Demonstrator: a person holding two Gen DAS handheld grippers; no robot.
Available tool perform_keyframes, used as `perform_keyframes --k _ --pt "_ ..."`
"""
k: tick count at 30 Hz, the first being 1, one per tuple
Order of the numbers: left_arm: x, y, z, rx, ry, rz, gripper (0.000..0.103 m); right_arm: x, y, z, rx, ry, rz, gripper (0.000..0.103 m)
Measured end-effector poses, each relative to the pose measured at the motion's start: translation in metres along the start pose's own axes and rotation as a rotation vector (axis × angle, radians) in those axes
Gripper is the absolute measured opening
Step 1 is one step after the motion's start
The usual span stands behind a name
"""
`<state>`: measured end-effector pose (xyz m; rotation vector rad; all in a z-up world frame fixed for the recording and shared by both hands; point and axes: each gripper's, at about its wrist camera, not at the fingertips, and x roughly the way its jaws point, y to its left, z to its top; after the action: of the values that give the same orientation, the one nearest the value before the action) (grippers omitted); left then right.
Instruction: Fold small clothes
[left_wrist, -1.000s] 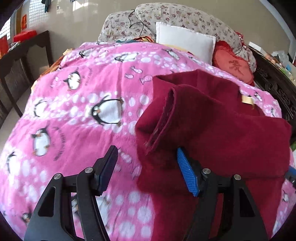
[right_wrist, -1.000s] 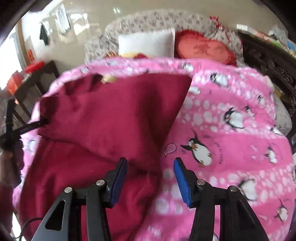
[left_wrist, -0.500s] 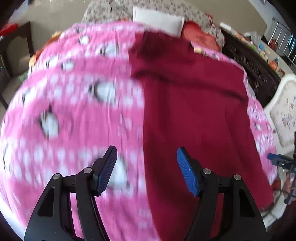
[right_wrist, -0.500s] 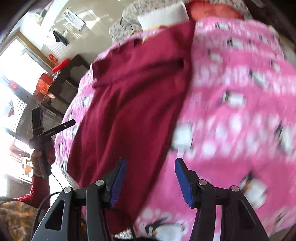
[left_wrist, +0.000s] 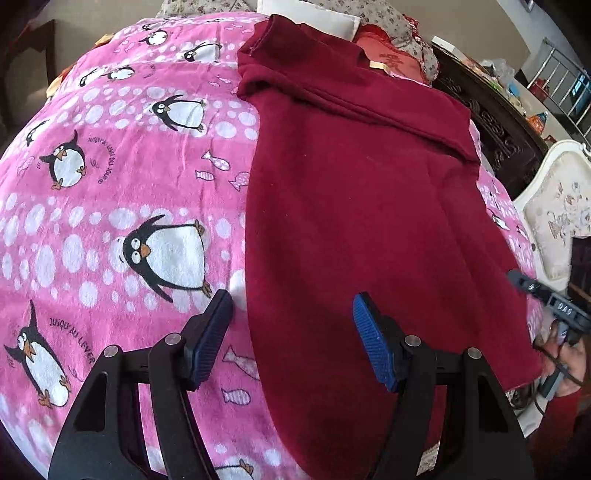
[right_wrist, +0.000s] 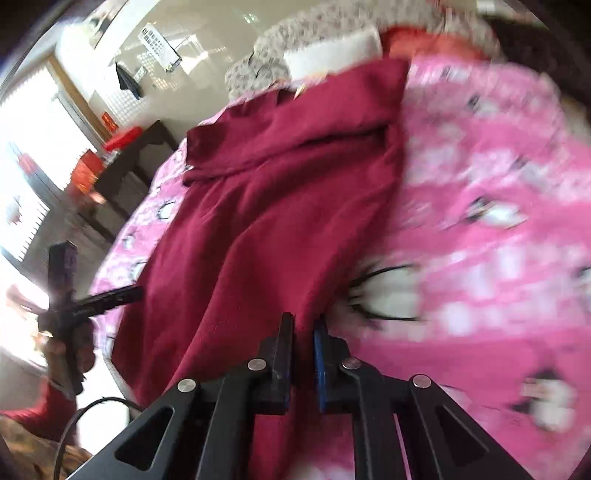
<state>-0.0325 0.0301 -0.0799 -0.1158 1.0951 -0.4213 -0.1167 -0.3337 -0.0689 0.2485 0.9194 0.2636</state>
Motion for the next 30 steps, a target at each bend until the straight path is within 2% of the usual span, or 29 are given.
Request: perform_keyframes --k 3,6,7,9,10,12,14,16,18,20,23,25,28,30 --pt "0.001 -0.001 -0.003 0.019 -0.006 0.000 0.069 -0.017 -0.011 -0.007 -0.016 -0.003 -0.098 0.009" --pt "0.002 -0.006 -0.005 0.044 -0.021 0.034 0.069 -0.005 -0.024 -0.014 0.050 0.035 -0.049 0.011" --pt "0.002 -0.008 -0.007 0.051 -0.021 0.043 0.069 -0.006 -0.028 -0.016 0.087 0.015 -0.015 0.016" --pt "0.000 -0.011 -0.011 0.072 -0.005 0.041 0.069 -0.016 -0.036 -0.024 0.188 -0.017 0.117 0.035" --pt "-0.002 -0.012 -0.012 0.076 0.002 0.030 0.069 -0.019 -0.037 -0.026 0.206 -0.021 0.155 0.047" --pt "-0.006 -0.011 -0.017 0.074 0.017 0.000 0.069 -0.029 -0.032 -0.037 0.219 -0.022 0.198 0.048" --pt "-0.006 -0.010 -0.021 0.075 0.028 -0.011 0.069 -0.029 -0.020 -0.045 0.191 0.009 0.183 0.048" --pt "-0.004 -0.011 -0.024 0.083 0.017 -0.003 0.069 -0.029 -0.006 -0.058 0.122 0.086 0.135 0.048" --pt "-0.004 -0.012 -0.025 0.085 0.009 0.003 0.069 -0.039 0.005 -0.071 0.030 0.139 0.035 0.048" --pt "-0.005 -0.013 -0.027 0.083 0.005 0.005 0.071 -0.050 0.004 -0.079 0.035 0.169 0.017 0.048" --pt "-0.004 -0.013 -0.027 0.072 0.007 0.003 0.071 -0.068 -0.002 -0.085 0.088 0.100 0.106 0.048" --pt "-0.004 -0.015 -0.027 0.062 0.016 0.003 0.071 -0.064 -0.003 -0.084 0.104 0.070 0.131 0.048" --pt "-0.006 -0.015 -0.028 0.044 0.037 -0.018 0.071 -0.037 -0.002 -0.079 0.151 0.048 0.202 0.048" --pt "-0.007 -0.012 -0.030 0.020 0.043 -0.047 0.075 -0.024 0.000 -0.076 0.159 0.016 0.252 0.048"
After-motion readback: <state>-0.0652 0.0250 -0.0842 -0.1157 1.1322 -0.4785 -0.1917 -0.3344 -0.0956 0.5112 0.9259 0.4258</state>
